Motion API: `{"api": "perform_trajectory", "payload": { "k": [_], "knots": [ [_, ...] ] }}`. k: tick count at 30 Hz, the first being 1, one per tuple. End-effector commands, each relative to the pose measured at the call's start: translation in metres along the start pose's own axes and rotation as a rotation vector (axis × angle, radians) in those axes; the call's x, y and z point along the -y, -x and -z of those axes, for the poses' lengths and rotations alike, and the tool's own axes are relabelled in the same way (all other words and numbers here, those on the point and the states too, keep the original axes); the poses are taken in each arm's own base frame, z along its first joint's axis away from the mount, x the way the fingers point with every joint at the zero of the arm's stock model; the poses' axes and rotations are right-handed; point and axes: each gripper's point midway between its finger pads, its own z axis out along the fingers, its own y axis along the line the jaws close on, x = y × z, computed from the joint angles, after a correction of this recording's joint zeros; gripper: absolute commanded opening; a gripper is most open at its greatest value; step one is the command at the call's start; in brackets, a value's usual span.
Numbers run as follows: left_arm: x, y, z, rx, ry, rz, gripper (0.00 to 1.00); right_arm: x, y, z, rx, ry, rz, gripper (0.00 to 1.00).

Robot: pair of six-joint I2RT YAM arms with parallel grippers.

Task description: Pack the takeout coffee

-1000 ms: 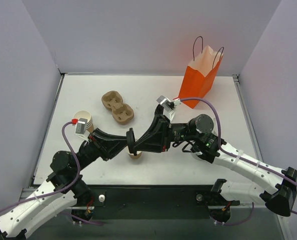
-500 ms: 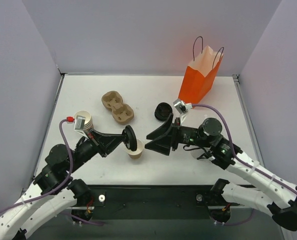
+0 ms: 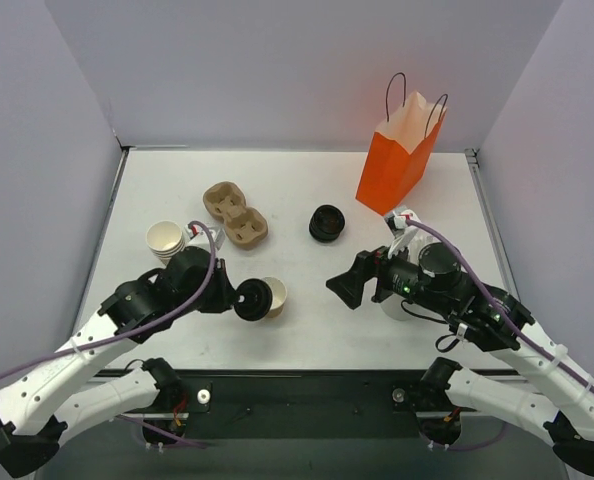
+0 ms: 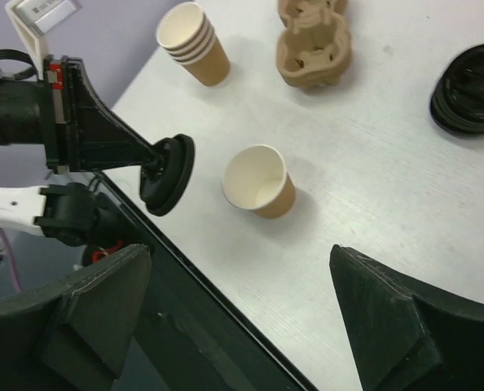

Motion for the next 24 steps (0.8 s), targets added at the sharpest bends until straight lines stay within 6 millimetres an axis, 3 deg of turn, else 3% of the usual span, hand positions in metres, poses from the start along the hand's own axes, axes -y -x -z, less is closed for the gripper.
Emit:
{"api": "perform_trajectory", "payload": {
  "k": [1,8,16,24],
  "knots": [
    [-0.022,-0.003,0.007,-0.028,0.135,-0.047,0.00,0.023,-0.006,0.013,-0.039,-0.135,0.017,1.00],
    [-0.018,-0.016,-0.014,-0.079,0.229,-0.114,0.00,0.032,-0.014,0.016,-0.081,-0.183,0.024,1.00],
    [0.000,0.011,-0.031,-0.041,0.264,-0.157,0.00,0.032,-0.023,0.013,-0.102,-0.183,-0.006,1.00],
    [0.007,0.013,-0.052,-0.091,0.307,-0.206,0.00,0.034,-0.021,0.018,-0.084,-0.192,-0.008,1.00]
  ]
}}
